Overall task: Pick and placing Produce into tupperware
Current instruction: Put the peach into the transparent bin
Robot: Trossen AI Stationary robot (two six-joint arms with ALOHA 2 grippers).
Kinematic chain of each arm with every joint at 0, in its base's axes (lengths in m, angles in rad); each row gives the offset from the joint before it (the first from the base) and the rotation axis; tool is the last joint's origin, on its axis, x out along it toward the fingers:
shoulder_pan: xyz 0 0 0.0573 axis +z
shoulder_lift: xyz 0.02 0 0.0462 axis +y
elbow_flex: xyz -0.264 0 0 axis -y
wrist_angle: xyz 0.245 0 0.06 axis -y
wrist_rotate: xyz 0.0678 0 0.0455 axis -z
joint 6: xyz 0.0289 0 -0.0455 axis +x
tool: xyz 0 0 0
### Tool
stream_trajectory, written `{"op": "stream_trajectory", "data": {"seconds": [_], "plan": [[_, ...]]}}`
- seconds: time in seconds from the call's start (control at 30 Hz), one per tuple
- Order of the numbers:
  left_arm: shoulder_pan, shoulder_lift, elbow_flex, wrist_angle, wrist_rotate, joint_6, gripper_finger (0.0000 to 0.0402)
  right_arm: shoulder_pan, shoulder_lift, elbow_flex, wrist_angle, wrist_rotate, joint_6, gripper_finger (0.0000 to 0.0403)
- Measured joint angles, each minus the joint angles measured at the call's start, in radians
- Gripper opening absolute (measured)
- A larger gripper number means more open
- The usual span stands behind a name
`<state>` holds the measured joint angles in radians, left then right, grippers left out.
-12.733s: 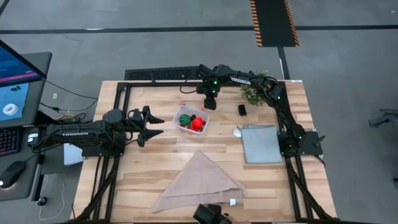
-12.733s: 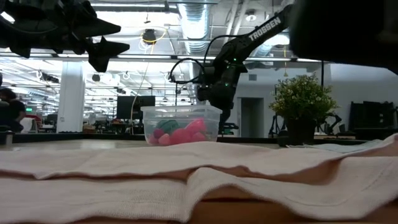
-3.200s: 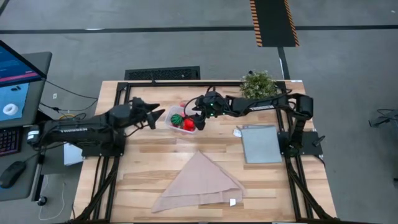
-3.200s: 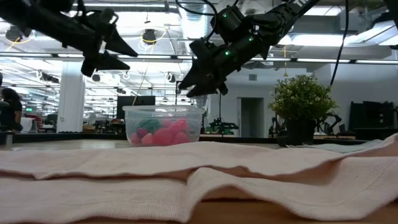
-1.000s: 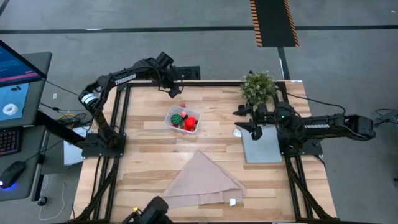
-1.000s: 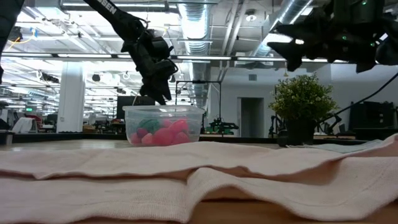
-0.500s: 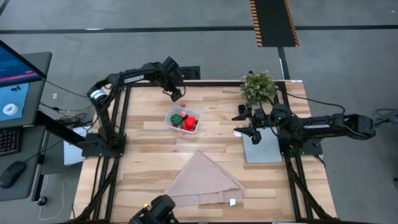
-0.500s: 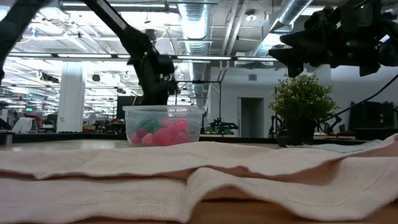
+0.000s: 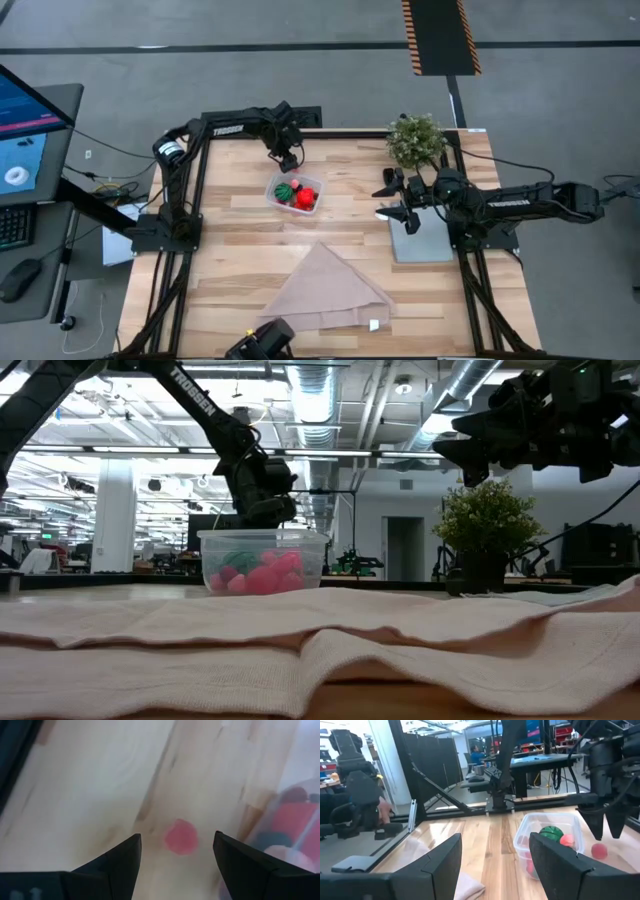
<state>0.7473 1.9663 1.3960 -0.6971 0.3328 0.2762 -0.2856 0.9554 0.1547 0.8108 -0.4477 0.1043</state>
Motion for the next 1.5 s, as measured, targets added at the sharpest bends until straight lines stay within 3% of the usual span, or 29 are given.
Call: {"op": "stream_trajectory", "data": {"seconds": [0.47,1.1,1.23,1.5], "plan": [[-0.030,0.051,0.000,0.000,-0.010,0.004,0.0233,0.000,0.000,0.000,-0.012,0.003,0.000,0.0255],[-0.033,0.083,0.000,0.030,-0.002,-0.002,0.0194,0.000,0.000,0.000,-0.026,0.003,-0.001,0.0255],[-0.030,0.091,0.000,0.027,0.006,-0.003,0.0170,0.000,0.000,0.000,-0.026,0.003,-0.001,0.0255],[-0.032,0.091,0.000,0.039,0.002,0.005,0.0082,0.000,0.000,0.000,-0.026,0.003,-0.001,0.0255]]}}
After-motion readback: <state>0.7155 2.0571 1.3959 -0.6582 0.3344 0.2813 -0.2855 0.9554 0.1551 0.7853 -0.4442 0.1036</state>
